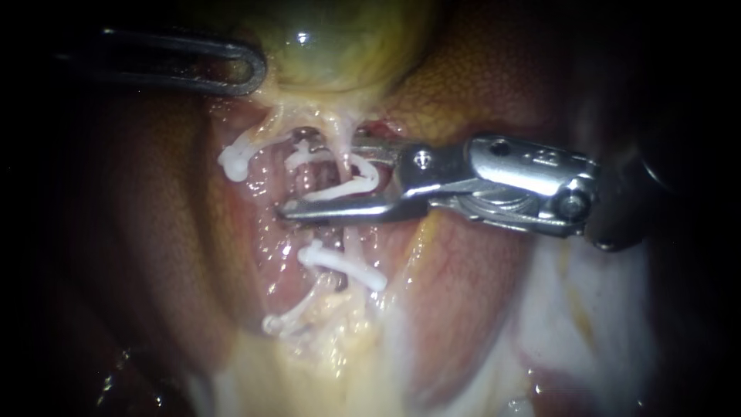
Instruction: Clipping second clip right tube
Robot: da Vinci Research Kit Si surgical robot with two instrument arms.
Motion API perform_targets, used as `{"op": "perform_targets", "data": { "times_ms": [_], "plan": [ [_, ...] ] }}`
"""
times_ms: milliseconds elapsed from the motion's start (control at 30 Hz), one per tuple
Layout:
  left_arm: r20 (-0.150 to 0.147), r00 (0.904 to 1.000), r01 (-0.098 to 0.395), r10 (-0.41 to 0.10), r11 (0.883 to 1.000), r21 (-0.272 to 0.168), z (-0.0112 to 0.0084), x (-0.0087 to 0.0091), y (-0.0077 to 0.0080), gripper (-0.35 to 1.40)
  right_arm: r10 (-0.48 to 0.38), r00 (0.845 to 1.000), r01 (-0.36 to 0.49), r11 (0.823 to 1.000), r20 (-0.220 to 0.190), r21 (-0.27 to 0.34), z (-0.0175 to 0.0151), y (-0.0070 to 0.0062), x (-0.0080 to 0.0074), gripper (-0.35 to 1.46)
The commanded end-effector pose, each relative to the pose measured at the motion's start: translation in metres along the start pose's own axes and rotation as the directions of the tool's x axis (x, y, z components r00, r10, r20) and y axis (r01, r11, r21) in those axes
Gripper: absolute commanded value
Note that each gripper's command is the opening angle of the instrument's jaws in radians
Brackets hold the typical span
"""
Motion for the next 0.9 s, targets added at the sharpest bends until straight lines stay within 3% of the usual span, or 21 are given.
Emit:
{"op": "perform_targets", "data": {
  "times_ms": [33, 267, 667, 900],
  "plan": [
    [0.000, 1.0000, 0.000, 0.000, 1.000, 0.001, 0.0000, 0.0000, 0.0000, -0.35, 0.010, 1.000, -0.010, 1.000, 0.002, 0.012, 0.0001, -0.0002, -0.0003, 0.46],
    [0.000, 1.0000, -0.001, 0.001, 1.000, 0.001, -0.0001, 0.0000, 0.0000, -0.35, 0.053, 0.998, -0.054, 0.993, 0.021, 0.102, 0.0005, -0.0014, -0.0019, 0.45],
    [0.000, 1.0000, -0.001, 0.001, 1.000, 0.001, -0.0001, 0.0000, 0.0000, -0.35, 0.160, 0.984, -0.131, 0.947, -0.076, 0.291, 0.0008, -0.0022, -0.0026, 0.41],
    [0.000, 1.0000, -0.001, 0.001, 1.000, 0.001, -0.0001, 0.0000, 0.0000, -0.35, 0.178, 0.981, -0.147, 0.938, -0.073, 0.313, 0.0008, -0.0022, -0.0025, 0.34]
  ]
}}
